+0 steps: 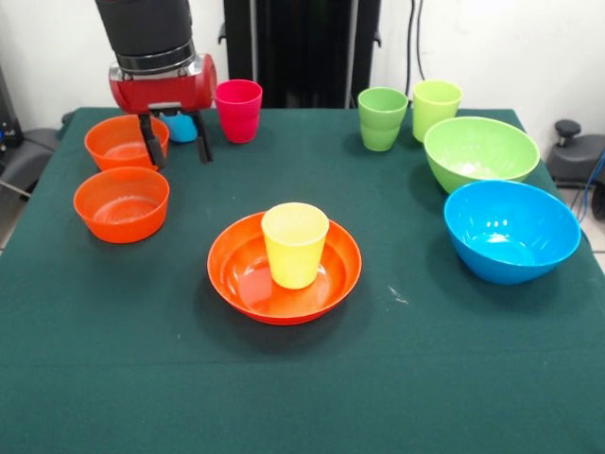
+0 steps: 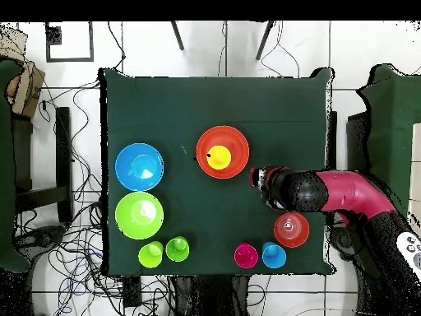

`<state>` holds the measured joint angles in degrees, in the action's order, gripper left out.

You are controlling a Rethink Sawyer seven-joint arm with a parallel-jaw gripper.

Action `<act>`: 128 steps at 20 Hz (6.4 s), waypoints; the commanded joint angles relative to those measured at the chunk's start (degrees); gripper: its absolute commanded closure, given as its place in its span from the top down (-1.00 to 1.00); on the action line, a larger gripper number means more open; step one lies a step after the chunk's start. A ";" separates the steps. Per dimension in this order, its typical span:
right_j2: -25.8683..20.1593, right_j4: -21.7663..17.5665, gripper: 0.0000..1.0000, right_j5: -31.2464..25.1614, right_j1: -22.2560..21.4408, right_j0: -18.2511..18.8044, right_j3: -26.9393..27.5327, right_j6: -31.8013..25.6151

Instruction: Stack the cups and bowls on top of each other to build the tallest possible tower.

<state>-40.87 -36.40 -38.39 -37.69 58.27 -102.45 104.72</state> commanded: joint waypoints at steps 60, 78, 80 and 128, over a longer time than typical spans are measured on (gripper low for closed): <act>0.96 -19.38 1.00 1.16 11.21 0.19 9.13 -12.33; 1.84 -18.92 -1.00 1.91 11.78 -1.04 10.41 -9.86; 1.68 -18.22 -1.00 1.30 12.17 -1.10 10.71 -10.01; 2.71 -19.38 -1.00 2.06 15.82 -2.96 14.82 -9.17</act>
<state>-40.00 -51.30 -38.38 -23.20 58.64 -91.20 104.71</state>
